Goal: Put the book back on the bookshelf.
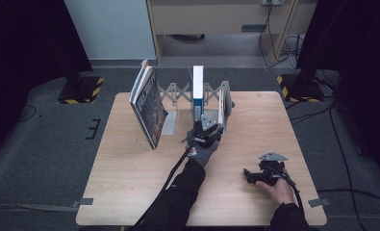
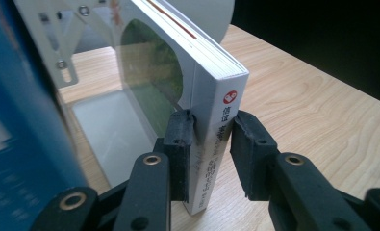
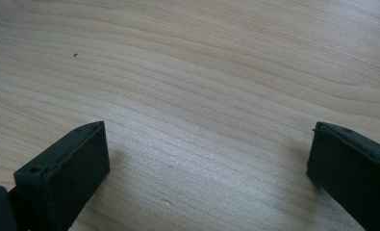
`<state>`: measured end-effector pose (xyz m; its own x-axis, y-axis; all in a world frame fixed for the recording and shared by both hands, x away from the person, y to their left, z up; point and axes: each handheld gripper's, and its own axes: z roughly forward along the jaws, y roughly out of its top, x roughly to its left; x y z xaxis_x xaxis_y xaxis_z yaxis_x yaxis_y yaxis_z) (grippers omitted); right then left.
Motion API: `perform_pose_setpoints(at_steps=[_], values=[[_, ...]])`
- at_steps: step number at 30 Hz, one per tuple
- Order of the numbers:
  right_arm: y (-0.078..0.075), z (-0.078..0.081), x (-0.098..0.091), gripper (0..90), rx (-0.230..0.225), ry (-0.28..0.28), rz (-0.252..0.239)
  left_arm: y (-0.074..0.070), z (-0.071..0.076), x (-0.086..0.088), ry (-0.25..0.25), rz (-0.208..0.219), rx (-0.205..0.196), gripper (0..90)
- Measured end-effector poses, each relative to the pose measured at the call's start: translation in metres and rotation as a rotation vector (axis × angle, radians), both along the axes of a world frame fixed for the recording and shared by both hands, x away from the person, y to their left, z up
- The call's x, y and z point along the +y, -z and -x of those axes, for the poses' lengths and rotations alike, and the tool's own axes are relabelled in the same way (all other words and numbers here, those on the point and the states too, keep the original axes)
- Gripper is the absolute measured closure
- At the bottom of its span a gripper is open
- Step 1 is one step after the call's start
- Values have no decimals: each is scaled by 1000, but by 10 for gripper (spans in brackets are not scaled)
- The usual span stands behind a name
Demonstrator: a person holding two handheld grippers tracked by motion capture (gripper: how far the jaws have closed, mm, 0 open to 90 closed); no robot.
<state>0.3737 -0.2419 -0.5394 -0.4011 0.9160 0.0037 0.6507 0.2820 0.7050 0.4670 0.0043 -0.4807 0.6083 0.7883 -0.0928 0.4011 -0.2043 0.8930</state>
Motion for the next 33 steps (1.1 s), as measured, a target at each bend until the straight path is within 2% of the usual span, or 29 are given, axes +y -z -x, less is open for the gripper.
perform_pose_setpoints(at_steps=[16, 23, 24, 29, 33], values=[[0, 0, 0, 11, 1, 0, -1, -2, -1, -19, 26, -18, 6, 662], [0, 0, 0, 10, 1, -1, -1, -3, -1, -13, 50, -32, -2, 652], [0, 0, 0, 10, 1, -1, -1, -3, 0, -13, 56, -24, -1, 652], [0, 0, 0, 10, 1, -1, -2, -5, 4, -11, 80, -44, -16, 646], [0, 0, 0, 9, 2, -1, -2, -7, 7, -8, 88, -44, -21, 642]])
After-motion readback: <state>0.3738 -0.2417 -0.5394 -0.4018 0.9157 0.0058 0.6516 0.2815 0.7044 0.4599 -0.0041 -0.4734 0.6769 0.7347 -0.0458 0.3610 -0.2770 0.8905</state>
